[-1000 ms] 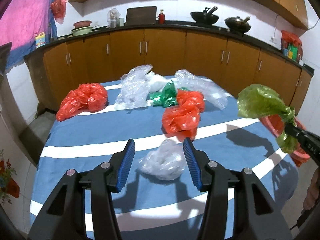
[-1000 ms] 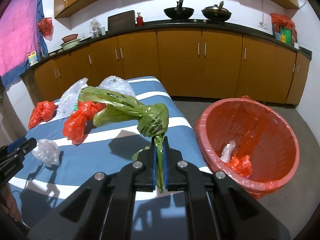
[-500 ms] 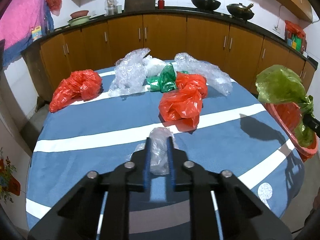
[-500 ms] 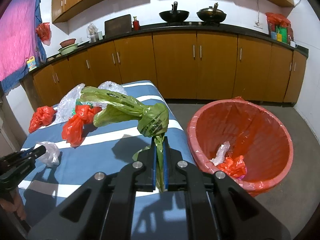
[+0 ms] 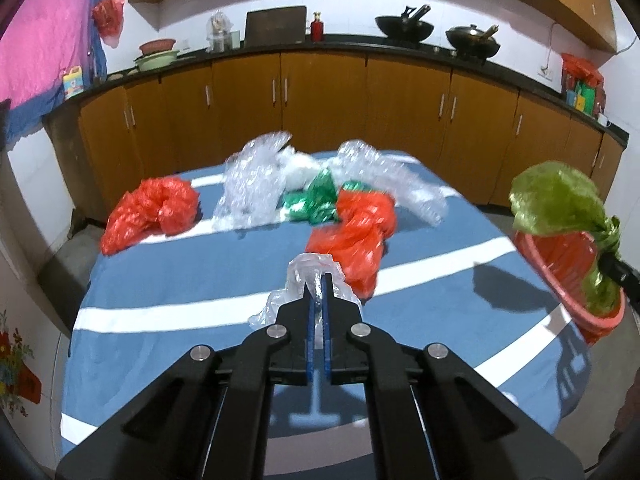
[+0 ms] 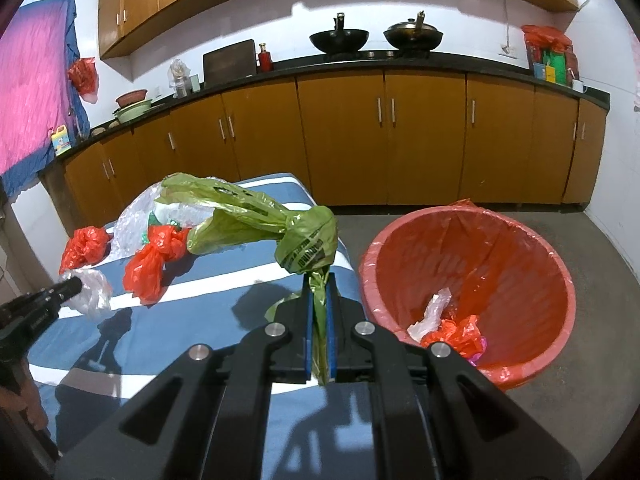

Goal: Collect trash
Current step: 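Carry the green and clear bags over the red wastebasket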

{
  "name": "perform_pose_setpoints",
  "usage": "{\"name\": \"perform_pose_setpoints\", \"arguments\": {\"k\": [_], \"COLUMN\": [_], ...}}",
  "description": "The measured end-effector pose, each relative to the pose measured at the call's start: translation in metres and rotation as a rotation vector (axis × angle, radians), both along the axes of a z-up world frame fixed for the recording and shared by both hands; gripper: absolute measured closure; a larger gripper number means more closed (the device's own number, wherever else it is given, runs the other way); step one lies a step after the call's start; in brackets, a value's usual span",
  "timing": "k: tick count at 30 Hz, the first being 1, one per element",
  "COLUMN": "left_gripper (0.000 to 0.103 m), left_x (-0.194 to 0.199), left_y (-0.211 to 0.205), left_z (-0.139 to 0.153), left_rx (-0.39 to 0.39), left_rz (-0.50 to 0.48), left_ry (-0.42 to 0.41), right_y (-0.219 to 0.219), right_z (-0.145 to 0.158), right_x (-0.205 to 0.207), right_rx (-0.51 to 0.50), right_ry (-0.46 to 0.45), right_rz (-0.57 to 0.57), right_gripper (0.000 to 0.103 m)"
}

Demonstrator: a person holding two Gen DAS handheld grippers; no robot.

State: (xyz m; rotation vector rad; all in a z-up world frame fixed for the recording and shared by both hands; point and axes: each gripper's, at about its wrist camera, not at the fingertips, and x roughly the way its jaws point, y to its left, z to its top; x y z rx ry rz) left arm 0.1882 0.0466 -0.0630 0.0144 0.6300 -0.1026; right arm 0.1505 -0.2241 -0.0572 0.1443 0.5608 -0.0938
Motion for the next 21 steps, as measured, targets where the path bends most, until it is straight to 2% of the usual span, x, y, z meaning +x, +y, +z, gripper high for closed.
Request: {"name": "perform_pose_setpoints", "arguments": {"k": [6,21], "left_gripper": [0.100,0.100], "left_x": [0.000,0.005], "left_y": [-0.026,-0.112], "left_z": [0.020,0.036], "left_rx": [-0.012,-0.006], "left_rz": [-0.052,-0.207], "left_ry": [-0.045,-0.082], "right_y": [-0.014,-0.072], "right_z": [0.004,0.008], "right_x": [-0.006,-0.024], "right_rx": [0.003,0.003], "right_ry": [-0.014,-0.028], "right_rz": [-0.024,-0.141], "right_gripper": [0.096,0.096]}}
